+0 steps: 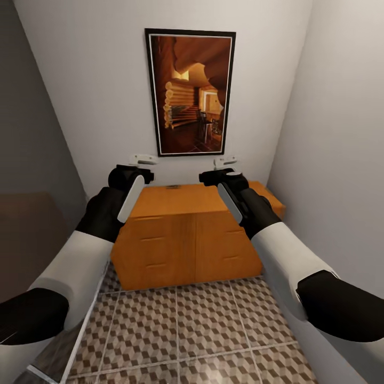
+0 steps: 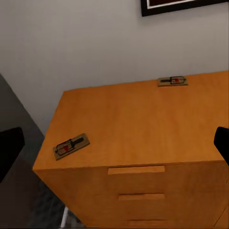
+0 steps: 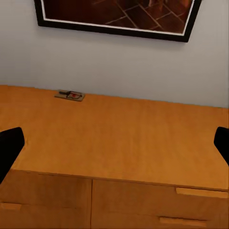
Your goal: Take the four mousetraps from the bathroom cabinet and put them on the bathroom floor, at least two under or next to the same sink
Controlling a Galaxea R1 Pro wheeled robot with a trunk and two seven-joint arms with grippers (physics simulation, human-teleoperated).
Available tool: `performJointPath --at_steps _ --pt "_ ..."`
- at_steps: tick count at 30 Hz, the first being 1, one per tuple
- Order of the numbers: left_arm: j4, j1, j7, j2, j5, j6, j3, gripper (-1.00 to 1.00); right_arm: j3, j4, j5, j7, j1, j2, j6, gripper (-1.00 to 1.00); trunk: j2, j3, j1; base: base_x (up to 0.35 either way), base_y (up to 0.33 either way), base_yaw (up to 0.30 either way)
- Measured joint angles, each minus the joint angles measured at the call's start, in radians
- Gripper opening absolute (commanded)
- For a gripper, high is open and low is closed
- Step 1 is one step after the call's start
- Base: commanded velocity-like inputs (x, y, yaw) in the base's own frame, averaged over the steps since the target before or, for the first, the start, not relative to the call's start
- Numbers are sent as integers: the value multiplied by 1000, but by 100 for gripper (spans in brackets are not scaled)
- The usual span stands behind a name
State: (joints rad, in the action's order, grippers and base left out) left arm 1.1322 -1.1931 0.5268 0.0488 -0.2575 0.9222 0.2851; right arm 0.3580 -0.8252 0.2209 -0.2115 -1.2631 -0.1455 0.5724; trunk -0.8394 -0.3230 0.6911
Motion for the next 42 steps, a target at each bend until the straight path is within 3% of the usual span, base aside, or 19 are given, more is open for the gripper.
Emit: performJointPath --at_steps 28,42 --pt "0 40 3 17 -4 -4 2 100 8 1 1 1 0 -2 1 100 0 0 0 0 0 289" --pt "-3 41 0 20 -11 -4 2 100 8 1 2 1 0 -2 1 100 0 0 0 159 -151 52"
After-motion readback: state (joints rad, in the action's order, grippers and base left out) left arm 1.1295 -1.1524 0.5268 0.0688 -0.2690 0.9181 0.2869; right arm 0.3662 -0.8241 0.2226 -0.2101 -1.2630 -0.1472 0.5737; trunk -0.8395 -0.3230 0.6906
